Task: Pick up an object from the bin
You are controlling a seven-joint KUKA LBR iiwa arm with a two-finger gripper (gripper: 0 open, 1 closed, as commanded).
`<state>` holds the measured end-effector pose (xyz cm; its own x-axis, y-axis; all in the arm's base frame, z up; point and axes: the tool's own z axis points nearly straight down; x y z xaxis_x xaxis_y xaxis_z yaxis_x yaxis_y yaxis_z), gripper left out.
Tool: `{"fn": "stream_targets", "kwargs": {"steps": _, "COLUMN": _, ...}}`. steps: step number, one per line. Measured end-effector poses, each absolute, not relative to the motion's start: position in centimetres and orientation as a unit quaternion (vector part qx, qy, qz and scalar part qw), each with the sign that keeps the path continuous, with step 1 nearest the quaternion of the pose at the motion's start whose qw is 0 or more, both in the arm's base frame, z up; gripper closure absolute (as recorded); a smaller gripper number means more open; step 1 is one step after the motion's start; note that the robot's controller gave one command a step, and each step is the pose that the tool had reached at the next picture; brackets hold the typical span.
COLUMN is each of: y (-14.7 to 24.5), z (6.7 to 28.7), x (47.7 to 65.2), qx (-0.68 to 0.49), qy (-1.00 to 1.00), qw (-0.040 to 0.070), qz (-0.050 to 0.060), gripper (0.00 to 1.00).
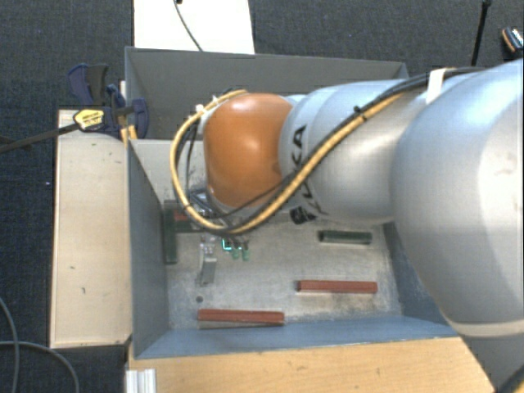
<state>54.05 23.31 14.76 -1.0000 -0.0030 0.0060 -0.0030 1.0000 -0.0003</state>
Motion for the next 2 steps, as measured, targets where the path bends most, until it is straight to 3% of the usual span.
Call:
{"fn": "stream_targets", "kwargs": {"steps": 1, "y": 15.2, "z": 7.1, "x": 49.7, "qx": 0.062, "qy": -0.998, "qw": 0.003, "qz": 0.001, "gripper": 0.00}}
{"fn": "stream_targets", "kwargs": {"steps": 2, "y": 5.5, "z": 7.0, "x": 52.8, "qx": 0.127, "qy": -0.992, "qw": -0.002, "qz": 0.002, "gripper": 0.00}}
